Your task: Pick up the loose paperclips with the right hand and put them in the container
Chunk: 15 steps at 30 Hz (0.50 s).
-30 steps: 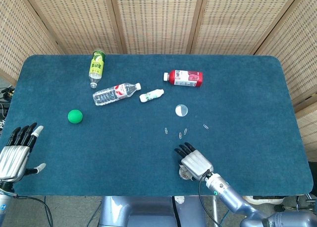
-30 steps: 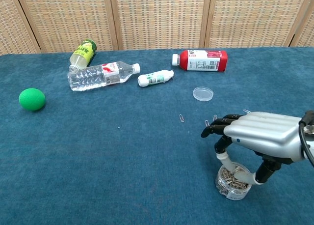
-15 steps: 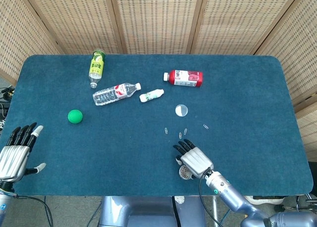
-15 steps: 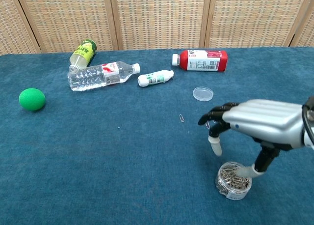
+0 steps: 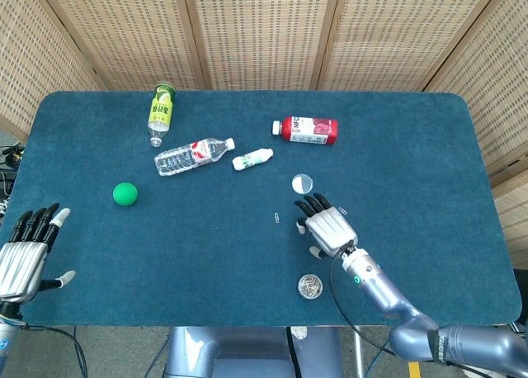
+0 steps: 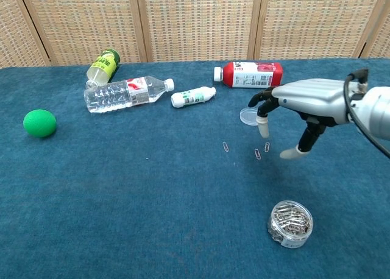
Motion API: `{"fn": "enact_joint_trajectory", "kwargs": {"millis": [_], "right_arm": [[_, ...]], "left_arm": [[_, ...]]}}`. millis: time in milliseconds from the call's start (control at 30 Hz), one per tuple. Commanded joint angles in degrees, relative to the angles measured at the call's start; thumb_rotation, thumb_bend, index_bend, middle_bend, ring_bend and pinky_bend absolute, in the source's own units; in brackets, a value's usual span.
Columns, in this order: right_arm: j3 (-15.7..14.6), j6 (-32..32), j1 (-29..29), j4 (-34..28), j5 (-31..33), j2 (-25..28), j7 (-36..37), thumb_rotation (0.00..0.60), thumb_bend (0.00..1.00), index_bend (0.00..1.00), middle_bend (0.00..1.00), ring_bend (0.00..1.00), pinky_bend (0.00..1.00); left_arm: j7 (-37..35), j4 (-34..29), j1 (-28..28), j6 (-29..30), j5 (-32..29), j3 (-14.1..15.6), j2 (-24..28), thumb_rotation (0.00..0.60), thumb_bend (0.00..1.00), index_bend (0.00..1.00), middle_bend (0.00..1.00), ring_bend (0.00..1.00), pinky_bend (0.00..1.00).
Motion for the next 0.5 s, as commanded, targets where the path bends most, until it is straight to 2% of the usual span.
{"fn": "enact_joint_trajectory", "kwargs": {"millis": [33,133,267,333,500], "right_arm": [[2.2,-3.1,3.1,6.1,4.9,-3.3,-0.7,0.600,0.22,0.43,0.09,0.00,0.00],[2.4,-4.3,4.6,10.1,7.3,-5.4,-2.1,0.600,0.23,0.43,0.09,0.00,0.00],[1.9,-5.2,5.9,13.3,8.7,-7.1,-3.7,0.600,0.29,0.43,0.09,0.00,0.00],[1.6,-5.6,6.4,14.1,9.2,-7.5,-4.4,0.600,0.35,0.43,0.09,0.00,0.00],[1.0,-5.4,7.4,15.9,9.8,-8.8,-6.4,0.600,0.56,0.43,0.09,0.00,0.00]], "left_arm": [[0.1,0.1,-0.1,-0.3,-0.2,-0.1,-0.1,0.600,0.00,0.00,0.00,0.00,0.00],[0.2,0.2,-0.2,-0.4,-0.5,-0.1,-0.2,0.600,0.00,0.00,0.00,0.00,0.00],[0.2,0.4,-0.4,-0.9,-1.2,-0.4,-0.3,0.600,0.00,0.00,0.00,0.00,0.00],[0.2,0.4,-0.5,-1.0,-1.4,-0.4,-0.3,0.600,0.00,0.00,0.00,0.00,0.00],[0.3,0.4,-0.6,-1.2,-1.6,-0.4,-0.3,0.600,0.00,0.00,0.00,0.00,0.00]]}}
